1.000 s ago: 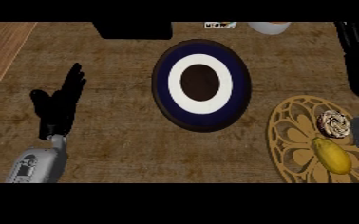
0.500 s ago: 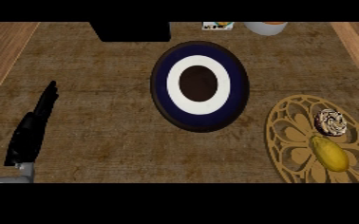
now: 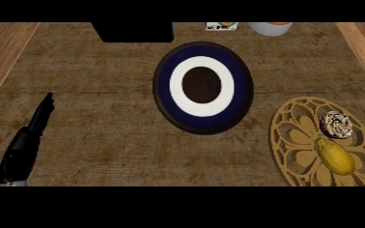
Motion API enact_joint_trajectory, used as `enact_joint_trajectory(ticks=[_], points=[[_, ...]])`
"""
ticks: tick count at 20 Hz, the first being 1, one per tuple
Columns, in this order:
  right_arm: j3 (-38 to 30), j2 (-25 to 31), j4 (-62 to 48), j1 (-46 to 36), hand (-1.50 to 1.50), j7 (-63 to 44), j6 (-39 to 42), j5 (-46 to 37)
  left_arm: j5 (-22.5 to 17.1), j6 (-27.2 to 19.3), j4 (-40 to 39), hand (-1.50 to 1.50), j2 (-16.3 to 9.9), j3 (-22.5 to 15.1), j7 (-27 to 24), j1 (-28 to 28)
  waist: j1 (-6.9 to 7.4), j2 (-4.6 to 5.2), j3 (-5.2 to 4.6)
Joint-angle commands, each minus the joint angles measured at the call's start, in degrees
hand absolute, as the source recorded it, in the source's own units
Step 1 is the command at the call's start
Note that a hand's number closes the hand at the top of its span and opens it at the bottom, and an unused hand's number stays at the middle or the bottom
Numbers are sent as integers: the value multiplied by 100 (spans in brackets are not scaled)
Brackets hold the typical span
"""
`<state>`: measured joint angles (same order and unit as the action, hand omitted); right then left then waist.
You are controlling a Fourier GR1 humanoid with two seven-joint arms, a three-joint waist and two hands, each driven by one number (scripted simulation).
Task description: Pick the cupcake from the placemat and place it in the plate
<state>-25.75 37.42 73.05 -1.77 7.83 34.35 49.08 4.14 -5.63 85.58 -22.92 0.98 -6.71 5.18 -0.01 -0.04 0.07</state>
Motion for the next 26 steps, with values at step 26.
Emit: enact_joint_trajectory(ticks=[26], points=[[2340,1451,-1535,-1446,-150,1590,1228,-5845,367,8,-458,0,404,0,-239,-380,118,53,6]])
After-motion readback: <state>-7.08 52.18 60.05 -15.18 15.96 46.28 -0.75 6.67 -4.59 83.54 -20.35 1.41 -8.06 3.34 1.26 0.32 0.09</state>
